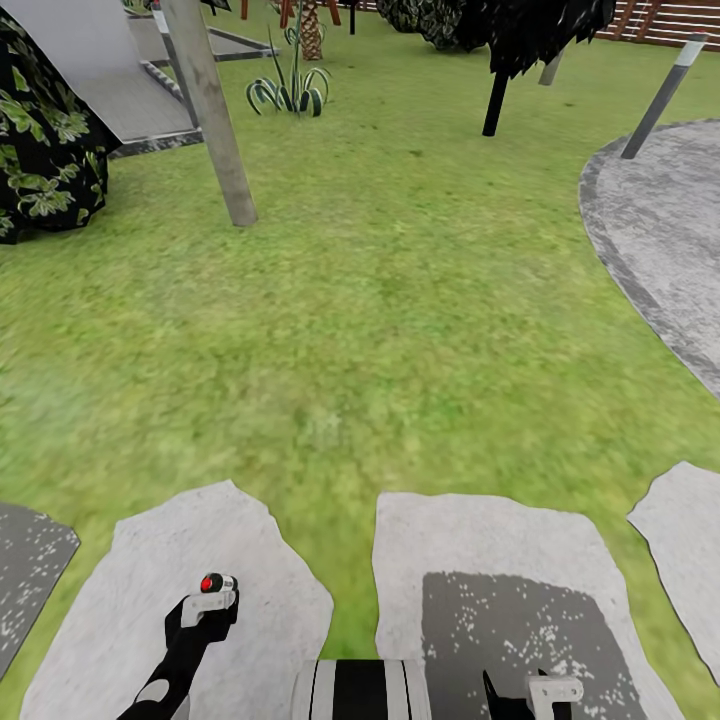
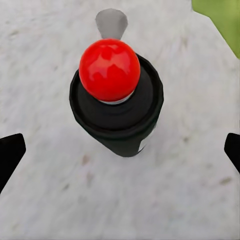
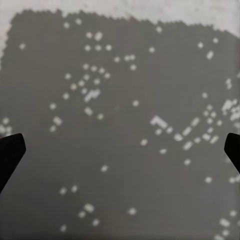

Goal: Pick up the pesticide atomizer in the garden and spray insectifuge to fully cover both potted plants in the garden.

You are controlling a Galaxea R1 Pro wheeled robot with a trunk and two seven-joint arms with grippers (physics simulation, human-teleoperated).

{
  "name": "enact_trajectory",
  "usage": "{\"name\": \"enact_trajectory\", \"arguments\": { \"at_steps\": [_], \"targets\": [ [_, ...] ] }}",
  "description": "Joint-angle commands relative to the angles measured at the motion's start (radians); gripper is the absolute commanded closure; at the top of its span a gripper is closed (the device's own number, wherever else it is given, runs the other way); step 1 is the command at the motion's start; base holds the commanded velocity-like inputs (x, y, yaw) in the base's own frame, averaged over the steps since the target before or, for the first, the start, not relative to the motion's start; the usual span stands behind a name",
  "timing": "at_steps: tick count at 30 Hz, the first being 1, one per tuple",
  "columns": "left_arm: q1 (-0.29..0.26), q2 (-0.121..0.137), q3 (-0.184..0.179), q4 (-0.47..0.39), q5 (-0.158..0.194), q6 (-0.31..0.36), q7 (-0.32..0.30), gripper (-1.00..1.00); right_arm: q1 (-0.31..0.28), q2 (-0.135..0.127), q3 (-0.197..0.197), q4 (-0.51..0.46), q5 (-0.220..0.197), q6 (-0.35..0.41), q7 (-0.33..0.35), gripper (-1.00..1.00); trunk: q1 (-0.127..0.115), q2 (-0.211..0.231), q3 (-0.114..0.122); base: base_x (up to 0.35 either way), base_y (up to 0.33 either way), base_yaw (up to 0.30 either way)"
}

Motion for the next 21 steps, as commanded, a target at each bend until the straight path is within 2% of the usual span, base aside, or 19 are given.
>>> {"name": "enact_trajectory", "arguments": {
  "at_steps": [1, 21],
  "targets": [
    [0.0, 0.0, 0.004, 0.001, -0.004, -0.003, 0.0, -1.0, 0.0, 0.0, 0.0, 0.001, 0.0, -0.003, 0.0, -1.0, 0.0, 0.0, -0.001, 0.05, 0.0, 0.0],
    [-0.001, 0.001, 0.008, 0.0, -0.002, -0.003, 0.001, -1.0, 0.0, 0.0, 0.0, 0.001, 0.0, -0.003, 0.0, -1.0, 0.0, 0.0, -0.001, 0.022, 0.0, 0.0]
  ]
}}
